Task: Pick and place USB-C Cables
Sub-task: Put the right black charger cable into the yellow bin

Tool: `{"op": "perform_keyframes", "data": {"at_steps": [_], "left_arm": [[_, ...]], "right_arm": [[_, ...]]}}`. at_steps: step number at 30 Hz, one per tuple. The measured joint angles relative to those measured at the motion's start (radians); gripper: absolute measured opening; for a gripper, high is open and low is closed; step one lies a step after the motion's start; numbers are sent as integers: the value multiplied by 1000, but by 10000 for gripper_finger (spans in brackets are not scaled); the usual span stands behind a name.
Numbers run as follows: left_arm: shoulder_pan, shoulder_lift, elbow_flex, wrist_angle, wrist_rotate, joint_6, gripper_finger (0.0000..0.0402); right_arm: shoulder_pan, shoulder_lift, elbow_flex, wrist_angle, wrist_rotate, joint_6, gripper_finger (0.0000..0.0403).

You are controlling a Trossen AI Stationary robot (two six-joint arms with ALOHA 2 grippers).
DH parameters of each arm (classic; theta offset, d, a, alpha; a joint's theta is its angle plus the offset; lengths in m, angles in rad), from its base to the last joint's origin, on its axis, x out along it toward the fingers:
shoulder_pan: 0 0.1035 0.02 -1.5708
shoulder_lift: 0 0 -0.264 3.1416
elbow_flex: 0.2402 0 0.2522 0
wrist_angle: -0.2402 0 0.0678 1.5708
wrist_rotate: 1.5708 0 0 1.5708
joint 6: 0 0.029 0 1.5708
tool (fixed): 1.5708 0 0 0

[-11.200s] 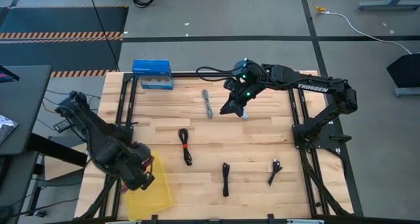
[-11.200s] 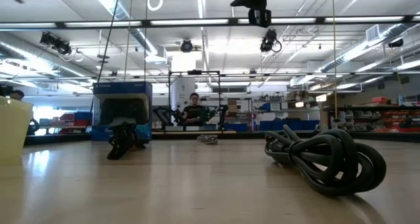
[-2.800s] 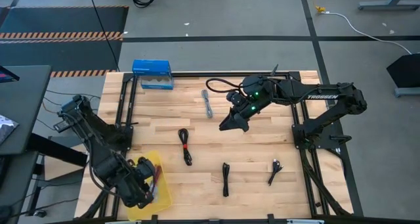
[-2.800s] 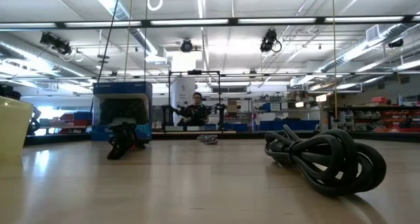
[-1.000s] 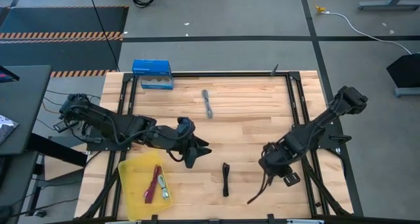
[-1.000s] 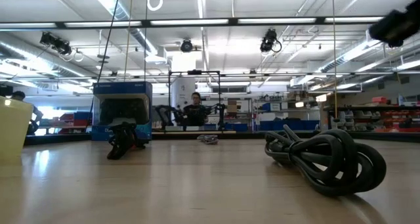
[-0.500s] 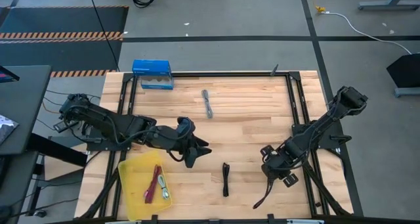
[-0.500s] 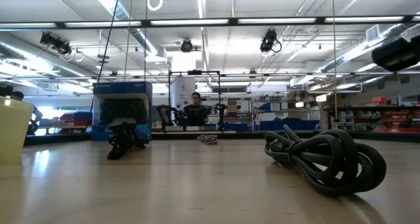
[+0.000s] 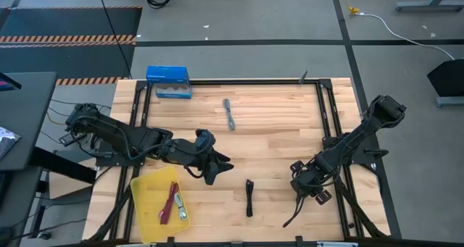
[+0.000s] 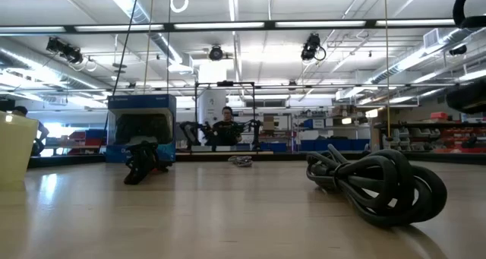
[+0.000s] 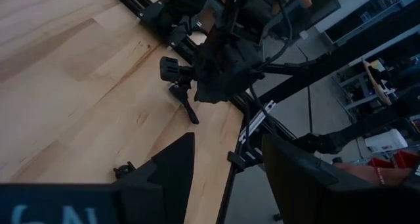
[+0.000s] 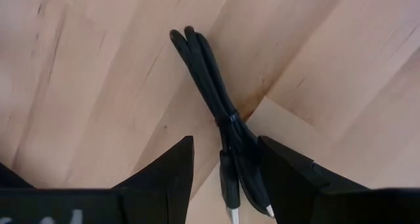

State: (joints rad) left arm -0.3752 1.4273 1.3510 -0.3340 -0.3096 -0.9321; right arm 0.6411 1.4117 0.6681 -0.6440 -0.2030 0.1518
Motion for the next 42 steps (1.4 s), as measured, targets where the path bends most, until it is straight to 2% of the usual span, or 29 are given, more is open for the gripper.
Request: {"op": "perform_keyframes", "data": {"at_steps": [9,15,27,35,42], "left_arm": [[8,0,0,1,-44,1,185],[13,0,0,3,-45,0,185],[13,0,0,2,-45,2,185],[13,0,0,0,-45,14,185],[13,0,0,1,-45,43,185]], "right_arm": [[-1,57,-9,36,0,10,150],[-3,126,-3,56,-2,102,117],[-69,54,-8,25,-7,181,31],[-122,2,92,29,5,249,28],[-184,-25,277,-8,75,247,31]]}}
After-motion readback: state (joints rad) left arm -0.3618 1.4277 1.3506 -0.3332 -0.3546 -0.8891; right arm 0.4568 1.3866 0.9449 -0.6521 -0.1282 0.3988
